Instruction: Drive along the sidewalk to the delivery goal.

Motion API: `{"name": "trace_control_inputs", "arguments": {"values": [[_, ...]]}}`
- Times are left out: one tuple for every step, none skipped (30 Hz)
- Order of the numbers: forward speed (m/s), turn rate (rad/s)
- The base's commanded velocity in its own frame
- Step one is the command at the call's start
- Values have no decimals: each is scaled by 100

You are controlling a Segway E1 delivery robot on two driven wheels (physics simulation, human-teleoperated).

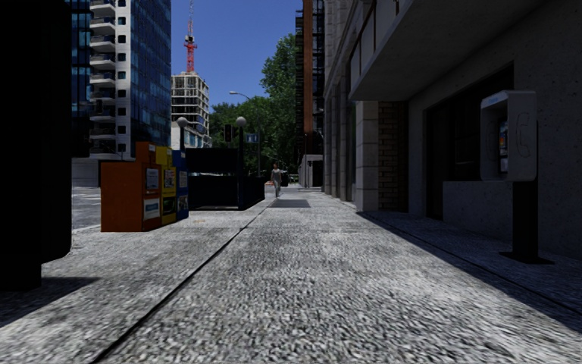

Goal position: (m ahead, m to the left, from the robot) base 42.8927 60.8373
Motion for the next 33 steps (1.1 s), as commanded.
{"name": "trace_control_inputs", "arguments": {"values": [[200,19],[200,15],[200,0],[200,0],[200,0],[200,0],[200,0],[200,0],[200,0],[200,0],[200,0],[200,0],[200,0],[200,-3],[200,-22],[200,-34],[200,-39],[200,-39],[200,-41],[200,-41],[200,-41],[200,-41],[200,-41],[200,-41],[200,-41],[200,-41],[200,-41],[200,-41],[200,-41],[200,-41],[200,-30],[200,0],[200,0]]}}
